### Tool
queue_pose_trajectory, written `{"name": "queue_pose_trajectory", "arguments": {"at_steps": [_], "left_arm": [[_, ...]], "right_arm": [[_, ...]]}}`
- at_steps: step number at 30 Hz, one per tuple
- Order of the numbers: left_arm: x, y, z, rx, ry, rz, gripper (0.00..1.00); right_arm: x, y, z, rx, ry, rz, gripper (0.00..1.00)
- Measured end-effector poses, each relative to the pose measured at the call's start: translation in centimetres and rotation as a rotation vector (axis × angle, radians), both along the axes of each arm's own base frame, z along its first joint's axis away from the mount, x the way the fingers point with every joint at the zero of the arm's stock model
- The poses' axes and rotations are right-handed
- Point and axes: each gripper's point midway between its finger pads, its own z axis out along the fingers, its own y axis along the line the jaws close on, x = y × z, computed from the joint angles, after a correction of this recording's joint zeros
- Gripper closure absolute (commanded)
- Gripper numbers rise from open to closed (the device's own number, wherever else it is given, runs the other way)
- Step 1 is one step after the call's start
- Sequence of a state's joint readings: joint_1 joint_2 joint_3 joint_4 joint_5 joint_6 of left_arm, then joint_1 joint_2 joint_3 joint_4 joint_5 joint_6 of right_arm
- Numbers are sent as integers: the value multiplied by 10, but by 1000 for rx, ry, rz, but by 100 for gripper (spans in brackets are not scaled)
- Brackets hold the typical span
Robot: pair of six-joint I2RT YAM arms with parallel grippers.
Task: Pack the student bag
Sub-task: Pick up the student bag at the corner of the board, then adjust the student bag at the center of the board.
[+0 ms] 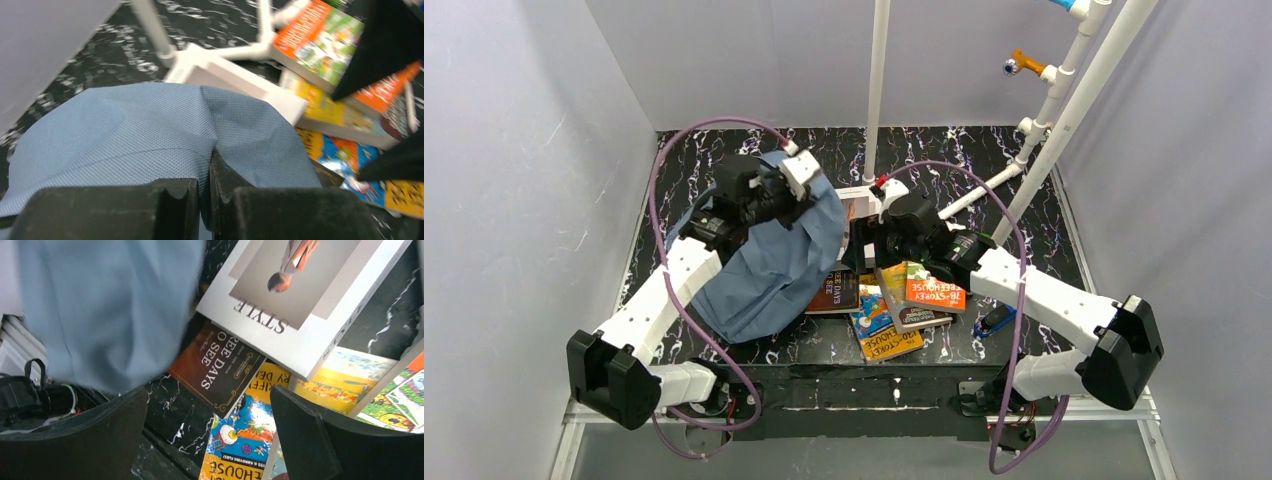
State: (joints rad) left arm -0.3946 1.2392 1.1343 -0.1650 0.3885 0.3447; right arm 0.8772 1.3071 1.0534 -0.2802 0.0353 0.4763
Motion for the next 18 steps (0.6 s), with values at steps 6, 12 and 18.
{"name": "queue_pose_trajectory", "arguments": {"at_steps": [6,12,18], "left_arm": [[-50,-38,-33,22,60,-272,100],[-70,-46,-35,1,87,-392,100],[-81,-51,-34,-18,95,-457,100]], "right_arm": [[14,-6,43,55,-85,-81,0],[25,-26,102,182,-156,-232,0],[65,-19,108,278,-37,-305,0]]}}
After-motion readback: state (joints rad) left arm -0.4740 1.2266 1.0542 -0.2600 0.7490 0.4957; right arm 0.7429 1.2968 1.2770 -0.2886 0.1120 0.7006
